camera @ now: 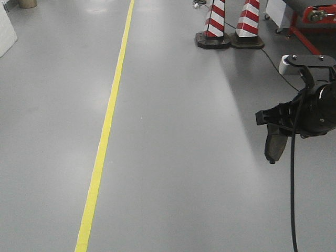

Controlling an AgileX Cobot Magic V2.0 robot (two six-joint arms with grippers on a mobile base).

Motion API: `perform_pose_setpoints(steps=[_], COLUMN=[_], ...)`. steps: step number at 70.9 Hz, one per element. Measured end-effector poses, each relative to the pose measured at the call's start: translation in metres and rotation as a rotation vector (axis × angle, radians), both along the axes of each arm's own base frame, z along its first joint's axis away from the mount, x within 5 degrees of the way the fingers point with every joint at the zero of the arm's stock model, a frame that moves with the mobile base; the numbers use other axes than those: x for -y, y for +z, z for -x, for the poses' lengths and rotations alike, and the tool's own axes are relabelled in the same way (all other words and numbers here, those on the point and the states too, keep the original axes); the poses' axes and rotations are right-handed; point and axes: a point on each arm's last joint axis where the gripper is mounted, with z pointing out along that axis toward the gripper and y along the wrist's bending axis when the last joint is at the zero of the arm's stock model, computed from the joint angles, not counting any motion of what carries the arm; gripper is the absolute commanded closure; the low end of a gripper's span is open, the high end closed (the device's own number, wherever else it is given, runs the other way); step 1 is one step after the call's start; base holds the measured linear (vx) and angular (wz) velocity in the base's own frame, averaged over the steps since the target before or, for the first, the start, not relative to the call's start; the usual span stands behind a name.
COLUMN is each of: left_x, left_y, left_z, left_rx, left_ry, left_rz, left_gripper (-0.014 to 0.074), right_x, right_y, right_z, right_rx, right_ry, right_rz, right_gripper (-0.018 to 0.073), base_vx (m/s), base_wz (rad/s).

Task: Move and align brake pads A on conveyor
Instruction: 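Drive forward along the yellow floor line carrying both pads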

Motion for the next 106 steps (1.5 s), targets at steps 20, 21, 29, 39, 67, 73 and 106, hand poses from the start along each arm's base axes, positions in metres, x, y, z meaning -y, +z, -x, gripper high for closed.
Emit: perform_pose_setpoints(steps=[20,21,29,39,67,73,106], left_x=[0.0000,0.0000,0.0000,0.0000,0.0000,0.0000,0.0000], left_y=[0.0000,0.0000,0.0000,0.0000,0.0000,0.0000,0.0000], left_z=[0.0000,0.0000,0.0000,0.0000,0.0000,0.0000,0.0000], left_rx=[0.000,0.000,0.000,0.000,0.000,0.000,0.000], left_ry=[0.000,0.000,0.000,0.000,0.000,0.000,0.000], left_rz=[0.000,0.000,0.000,0.000,0.000,0.000,0.000], left_gripper=[0.0478,0.0478,0.0478,0.0478,0.0478,0.0478,0.0478], right_x=[0.0000,0.0000,0.0000,0.0000,0.0000,0.0000,0.0000], right_y=[0.0000,0.0000,0.0000,0.0000,0.0000,0.0000,0.0000], right_z=[0.0000,0.0000,0.0000,0.0000,0.0000,0.0000,0.0000], right_rx=[0.000,0.000,0.000,0.000,0.000,0.000,0.000], right_ry=[0.000,0.000,0.000,0.000,0.000,0.000,0.000], right_rz=[0.000,0.000,0.000,0.000,0.000,0.000,0.000], right_gripper=[0.0471,0.0471,0.0471,0.0471,0.0471,0.0471,0.0471], base_vx=[0.45,0.45,0.45,0.46,0.47,0.47,0.47], base_wz=[0.04,0.01,-0.01,-0.01,0.01,-0.01,-0.01])
